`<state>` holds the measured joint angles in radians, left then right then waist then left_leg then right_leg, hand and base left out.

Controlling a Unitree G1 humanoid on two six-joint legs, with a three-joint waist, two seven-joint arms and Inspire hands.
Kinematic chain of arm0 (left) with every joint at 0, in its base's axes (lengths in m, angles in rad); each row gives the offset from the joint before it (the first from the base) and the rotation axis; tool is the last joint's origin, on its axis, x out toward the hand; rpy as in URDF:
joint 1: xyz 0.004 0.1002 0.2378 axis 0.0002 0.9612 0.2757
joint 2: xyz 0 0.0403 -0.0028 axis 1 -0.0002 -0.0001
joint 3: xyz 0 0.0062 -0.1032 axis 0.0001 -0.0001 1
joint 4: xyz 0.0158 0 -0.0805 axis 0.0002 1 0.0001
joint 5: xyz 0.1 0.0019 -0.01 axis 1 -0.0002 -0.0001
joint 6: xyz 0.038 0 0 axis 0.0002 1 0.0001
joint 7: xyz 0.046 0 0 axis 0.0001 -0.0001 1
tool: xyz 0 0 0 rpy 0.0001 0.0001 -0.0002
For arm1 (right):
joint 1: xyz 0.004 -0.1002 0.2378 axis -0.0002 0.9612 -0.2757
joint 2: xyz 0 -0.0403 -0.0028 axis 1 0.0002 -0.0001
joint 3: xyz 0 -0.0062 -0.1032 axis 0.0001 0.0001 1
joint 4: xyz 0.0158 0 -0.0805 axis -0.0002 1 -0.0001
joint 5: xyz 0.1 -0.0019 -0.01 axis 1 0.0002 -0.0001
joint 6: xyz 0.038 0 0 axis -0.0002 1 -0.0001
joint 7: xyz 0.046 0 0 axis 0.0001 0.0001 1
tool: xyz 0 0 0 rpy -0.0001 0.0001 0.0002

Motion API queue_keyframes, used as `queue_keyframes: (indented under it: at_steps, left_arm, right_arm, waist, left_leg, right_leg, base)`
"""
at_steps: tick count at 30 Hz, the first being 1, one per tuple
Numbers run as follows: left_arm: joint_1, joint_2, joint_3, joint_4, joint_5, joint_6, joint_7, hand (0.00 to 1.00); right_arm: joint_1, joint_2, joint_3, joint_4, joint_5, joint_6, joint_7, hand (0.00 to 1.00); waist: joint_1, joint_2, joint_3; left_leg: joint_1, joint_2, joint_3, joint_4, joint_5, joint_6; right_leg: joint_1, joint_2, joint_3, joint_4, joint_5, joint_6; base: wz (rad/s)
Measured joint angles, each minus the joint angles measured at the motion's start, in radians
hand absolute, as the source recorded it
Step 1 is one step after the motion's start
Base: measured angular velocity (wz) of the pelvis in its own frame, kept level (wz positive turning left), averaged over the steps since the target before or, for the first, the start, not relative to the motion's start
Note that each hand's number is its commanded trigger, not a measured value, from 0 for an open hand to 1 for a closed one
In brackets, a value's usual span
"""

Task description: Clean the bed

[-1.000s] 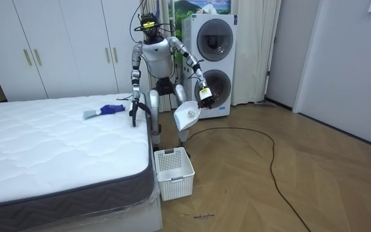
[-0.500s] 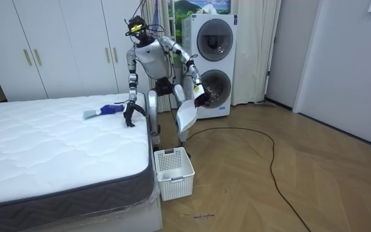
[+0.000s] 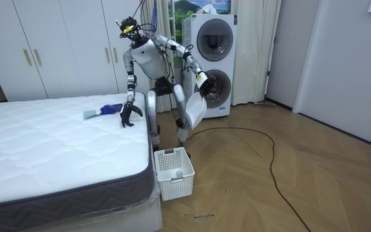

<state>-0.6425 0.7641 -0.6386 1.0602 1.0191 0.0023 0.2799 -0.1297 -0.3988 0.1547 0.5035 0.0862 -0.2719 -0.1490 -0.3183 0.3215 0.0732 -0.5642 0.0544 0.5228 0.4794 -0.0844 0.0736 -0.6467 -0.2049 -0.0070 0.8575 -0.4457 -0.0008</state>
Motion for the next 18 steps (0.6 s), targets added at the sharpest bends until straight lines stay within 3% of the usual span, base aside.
queue_keyframes:
  at_steps: [5, 8, 10, 13, 15, 17, 18]
  left_arm:
    - [-0.003, -0.004, 0.000, 0.013, -0.144, 0.000, 0.016, 1.00]
    - [0.002, -0.011, 0.001, 0.013, -0.247, -0.003, 0.051, 1.00]
    - [0.002, -0.018, 0.019, 0.013, -0.298, -0.008, 0.070, 1.00]
    - [0.037, -0.056, 0.112, -0.019, -0.365, -0.020, 0.116, 1.00]
    - [0.092, -0.081, 0.194, -0.085, -0.396, -0.057, 0.153, 1.00]
    - [0.151, -0.109, 0.257, -0.146, -0.399, -0.089, 0.188, 1.00]
    - [0.195, -0.128, 0.290, -0.207, -0.399, -0.105, 0.202, 1.00]
  right_arm:
    - [0.005, -0.006, 0.001, -0.001, 0.050, -0.001, 0.000, 0.00]
    - [0.009, -0.018, 0.002, 0.015, 0.077, -0.014, 0.000, 0.00]
    - [0.015, -0.017, 0.001, 0.015, 0.075, -0.020, -0.002, 0.00]
    - [0.023, -0.015, 0.003, 0.006, 0.078, -0.018, -0.002, 0.00]
    - [0.030, -0.011, 0.007, 0.006, 0.083, -0.018, -0.006, 0.00]
    - [0.048, 0.001, 0.017, 0.016, 0.082, -0.017, -0.018, 0.00]
    - [0.057, 0.011, 0.017, 0.034, 0.083, -0.016, -0.032, 0.00]
  waist:
    - [-0.004, -0.001, 0.0006]
    - [0.001, -0.010, 0.0075]
    - [0.017, -0.022, 0.0152]
    - [0.035, -0.041, 0.0149]
    - [0.062, -0.071, 0.0128]
    - [0.068, -0.101, 0.0055]
    - [0.070, -0.111, 0.0004]
  left_leg:
    - [0.003, 0.001, -0.004, 0.003, -0.001, -0.001]
    - [0.020, 0.008, -0.011, 0.018, -0.022, -0.017]
    - [0.022, 0.011, -0.056, 0.039, -0.043, -0.035]
    - [0.025, 0.004, -0.108, 0.060, -0.069, -0.055]
    - [0.031, 0.002, -0.150, 0.070, -0.088, -0.074]
    - [0.044, 0.005, -0.161, 0.081, -0.100, -0.078]
    - [0.045, 0.008, -0.199, 0.095, -0.111, -0.087]
  right_leg:
    - [0.012, 0.001, 0.003, -0.005, 0.003, 0.000]
    - [0.029, 0.010, 0.022, -0.009, 0.003, 0.001]
    - [0.029, 0.027, 0.049, -0.007, 0.004, 0.002]
    - [0.024, 0.043, 0.088, -0.008, 0.007, 0.010]
    - [0.024, 0.068, 0.130, -0.015, 0.015, 0.020]
    - [0.043, 0.076, 0.138, -0.025, 0.017, 0.021]
    - [0.060, 0.088, 0.137, -0.038, 0.020, 0.023]
  base:
    - [-0.02]
    - [-0.21]
    - [-0.48]
    - [-0.53]
    - [-0.61]
    - [-0.36]
    - [-0.20]
